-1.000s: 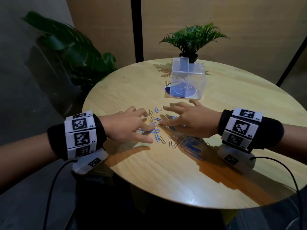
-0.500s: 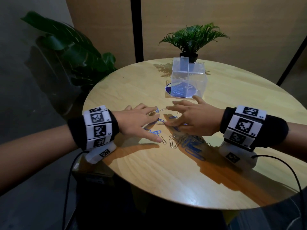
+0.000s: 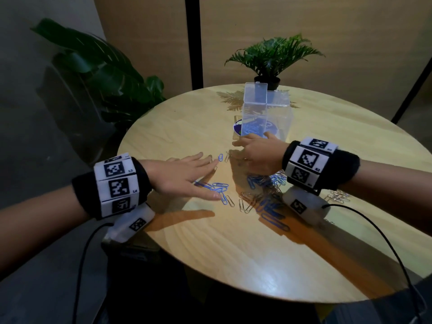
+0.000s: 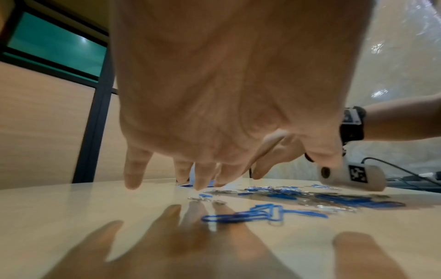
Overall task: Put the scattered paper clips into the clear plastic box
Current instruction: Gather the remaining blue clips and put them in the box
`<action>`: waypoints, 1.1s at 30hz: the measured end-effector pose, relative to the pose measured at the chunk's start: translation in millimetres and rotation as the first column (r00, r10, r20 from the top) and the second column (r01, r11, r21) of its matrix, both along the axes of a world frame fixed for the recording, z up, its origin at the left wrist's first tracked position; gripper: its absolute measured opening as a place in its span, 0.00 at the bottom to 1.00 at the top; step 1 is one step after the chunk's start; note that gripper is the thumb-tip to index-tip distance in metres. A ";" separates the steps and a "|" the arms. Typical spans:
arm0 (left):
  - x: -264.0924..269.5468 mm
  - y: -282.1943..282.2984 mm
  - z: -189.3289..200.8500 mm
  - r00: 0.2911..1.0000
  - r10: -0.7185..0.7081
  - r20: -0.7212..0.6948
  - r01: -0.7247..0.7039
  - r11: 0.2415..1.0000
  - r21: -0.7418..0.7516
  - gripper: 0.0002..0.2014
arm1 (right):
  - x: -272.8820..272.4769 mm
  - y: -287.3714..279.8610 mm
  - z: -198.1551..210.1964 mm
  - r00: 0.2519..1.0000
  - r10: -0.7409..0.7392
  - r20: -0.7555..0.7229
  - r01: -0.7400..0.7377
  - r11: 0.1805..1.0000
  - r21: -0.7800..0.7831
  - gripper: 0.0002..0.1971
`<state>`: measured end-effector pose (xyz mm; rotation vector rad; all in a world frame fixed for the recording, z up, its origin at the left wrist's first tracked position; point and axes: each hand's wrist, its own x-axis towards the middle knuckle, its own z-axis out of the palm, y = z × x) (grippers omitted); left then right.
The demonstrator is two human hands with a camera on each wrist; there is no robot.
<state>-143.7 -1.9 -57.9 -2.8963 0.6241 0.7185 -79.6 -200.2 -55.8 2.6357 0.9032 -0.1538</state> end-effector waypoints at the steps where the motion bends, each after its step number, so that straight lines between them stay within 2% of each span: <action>1: 3.7 -0.8 1.5 1.000 0.009 -0.016 -0.009 1.000 -0.001 0.51 | 2.3 0.4 0.3 1.000 -0.007 -0.006 0.007 1.000 -0.010 0.24; 4: 8.8 -5.7 4.6 0.998 0.009 -0.069 -0.006 0.999 0.047 0.51 | 1.3 -0.7 3.4 0.998 -0.032 -0.052 0.029 0.998 -0.051 0.24; 8: 14.7 -7.7 7.1 0.998 0.059 -0.031 -0.056 0.993 0.105 0.53 | -10.8 -12.1 11.5 0.999 -0.037 -0.030 0.036 0.999 -0.034 0.22; 10: 20.6 -7.0 7.5 0.996 0.091 -0.017 -0.089 0.991 0.102 0.54 | -20.3 -16.6 10.2 1.000 -0.012 -0.021 0.011 0.999 -0.051 0.22; 12: 28.0 -9.9 7.0 0.994 0.105 -0.004 -0.104 0.991 0.082 0.50 | -33.1 -16.1 5.9 0.999 0.023 -0.038 -0.027 0.996 -0.084 0.24; 15: 34.3 -21.3 7.3 0.997 0.069 0.020 -0.070 0.996 0.047 0.48 | -48.4 -12.5 5.4 0.997 0.058 -0.054 -0.061 0.997 -0.052 0.26; 18: 33.2 -26.4 7.3 1.000 0.009 -0.002 -0.009 0.995 0.097 0.49 | -61.0 -19.1 18.3 0.998 0.061 -0.019 -0.061 0.998 -0.011 0.23; 20: 29.6 -21.7 6.8 0.999 0.019 -0.026 -0.016 0.995 0.099 0.50 | -69.6 -26.8 21.3 0.998 0.058 -0.032 -0.059 0.998 -0.021 0.24; 23: 21.1 -8.5 6.3 0.997 0.060 -0.057 -0.057 0.997 0.061 0.55 | -79.5 -32.9 12.4 0.997 0.063 -0.049 -0.065 0.997 -0.052 0.22; 26: 8.0 1.6 3.2 0.995 0.016 -0.103 -0.010 0.998 0.057 0.59 | -76.1 -26.7 2.6 0.996 0.091 -0.026 -0.091 0.995 -0.030 0.23; 30: -8.4 1.1 -0.9 0.992 -0.068 -0.105 0.071 0.997 0.023 0.53 | -67.9 -19.8 8.6 0.992 0.124 -0.027 -0.123 0.992 0.038 0.24; 33: -5.6 -1.8 -5.1 0.992 -0.120 0.035 0.122 0.991 -0.051 0.43 | -74.9 -24.3 17.3 0.969 0.235 -0.071 -0.233 0.972 0.034 0.23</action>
